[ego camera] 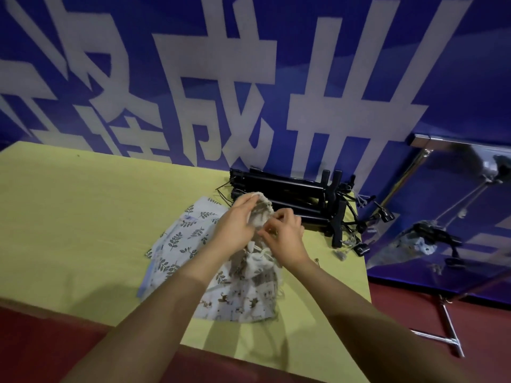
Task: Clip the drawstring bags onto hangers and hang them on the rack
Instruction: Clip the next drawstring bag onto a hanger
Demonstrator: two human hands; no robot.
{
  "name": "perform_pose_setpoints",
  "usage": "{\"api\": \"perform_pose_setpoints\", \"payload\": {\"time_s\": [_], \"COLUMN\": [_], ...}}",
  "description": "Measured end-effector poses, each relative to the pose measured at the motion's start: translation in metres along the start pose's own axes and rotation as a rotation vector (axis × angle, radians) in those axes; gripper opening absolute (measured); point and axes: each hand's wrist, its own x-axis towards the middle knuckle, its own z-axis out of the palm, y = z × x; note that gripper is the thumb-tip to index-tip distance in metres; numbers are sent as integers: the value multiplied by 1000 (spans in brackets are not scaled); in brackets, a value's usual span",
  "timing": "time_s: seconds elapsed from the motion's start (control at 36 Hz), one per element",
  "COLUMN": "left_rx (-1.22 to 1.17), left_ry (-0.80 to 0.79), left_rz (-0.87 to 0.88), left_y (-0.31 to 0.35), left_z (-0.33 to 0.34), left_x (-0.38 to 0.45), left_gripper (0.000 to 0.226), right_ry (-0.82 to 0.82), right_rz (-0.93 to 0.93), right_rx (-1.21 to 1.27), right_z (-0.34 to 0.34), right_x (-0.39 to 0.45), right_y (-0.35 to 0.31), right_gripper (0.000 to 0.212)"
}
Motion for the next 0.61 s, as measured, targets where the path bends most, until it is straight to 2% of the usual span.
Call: {"api": "perform_pose_setpoints", "payload": {"time_s": [0.17,0.25,0.39,0.5,0.61], "left_rx": [-13,10,81,129,138], "left_ry": [60,71,58,49,66], "left_rz": [4,-20,-26,-80,-139], "left_y": [-6,-8,-5,-2,1], "left_z": [-20,-22,-14,-3,8], "left_x": [-3,-1,9,27,48], "left_gripper": [72,68,66,66,66], "right_ry": [-78,-125,-85,-38,-87], "right_rz": [-11,-48,-91,-25,93], "right_rx": [185,171,156,147,97], "right_z": [-1,-4,-7,-17,-28], "right_x": [8,13,24,42,69], "right_y": [-18,-20,-9,3,23], "right_gripper": [29,21,22,22,29]}}
